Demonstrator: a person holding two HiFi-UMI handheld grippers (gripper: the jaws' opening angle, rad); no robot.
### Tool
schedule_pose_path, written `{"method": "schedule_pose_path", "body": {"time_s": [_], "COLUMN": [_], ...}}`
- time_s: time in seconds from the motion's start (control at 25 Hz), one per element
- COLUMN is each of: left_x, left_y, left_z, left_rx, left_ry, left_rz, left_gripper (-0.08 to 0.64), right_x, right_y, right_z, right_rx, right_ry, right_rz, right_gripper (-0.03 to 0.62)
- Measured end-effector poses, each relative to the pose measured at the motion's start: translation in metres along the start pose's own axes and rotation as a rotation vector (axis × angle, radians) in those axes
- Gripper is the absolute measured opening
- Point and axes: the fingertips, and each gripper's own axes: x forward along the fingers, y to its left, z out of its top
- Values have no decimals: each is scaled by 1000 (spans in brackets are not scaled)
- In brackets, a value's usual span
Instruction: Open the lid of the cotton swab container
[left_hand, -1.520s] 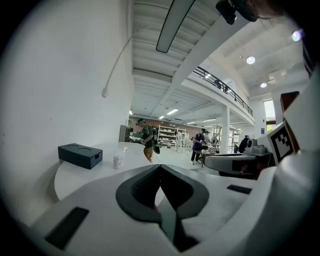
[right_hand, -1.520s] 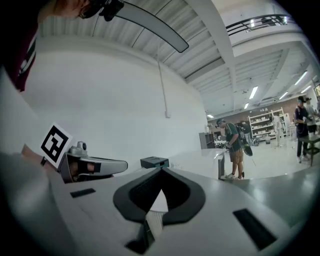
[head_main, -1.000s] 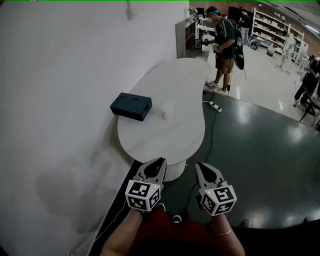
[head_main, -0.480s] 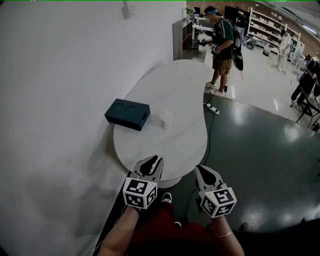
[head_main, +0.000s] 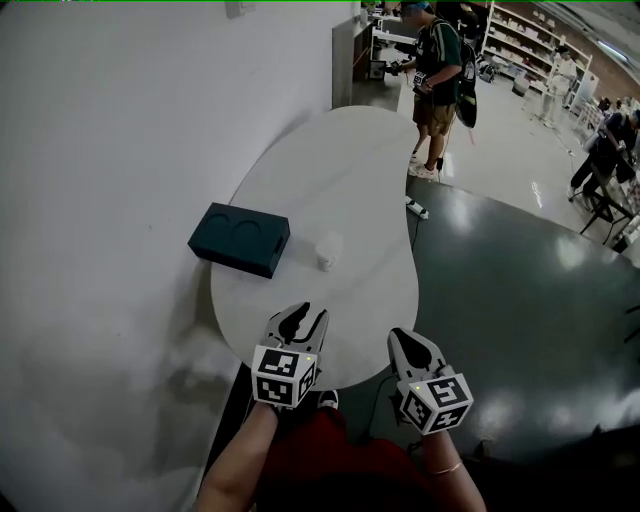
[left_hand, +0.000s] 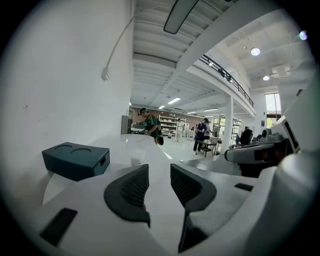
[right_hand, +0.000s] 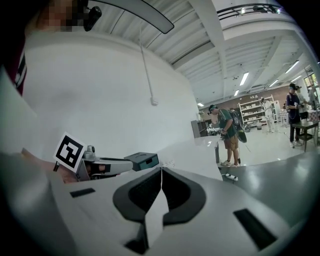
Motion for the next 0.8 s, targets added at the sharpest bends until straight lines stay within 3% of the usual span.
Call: {"method": "schedule_pose_path", "body": {"time_s": [0.28,0.8], "left_x": [41,96], "left_y": [18,50], "left_z": [7,-1], "left_rx": [33,44], "left_ry": [44,113], "left_rz": [-59,-104], "left_gripper": [172,213], "right_x": [24,72], "right_y": [-22,-30], "right_z": [3,-3], "right_rx": [55,98], "right_ry": [14,61], "right_rz": [-74,-94], "right_gripper": [17,17]}}
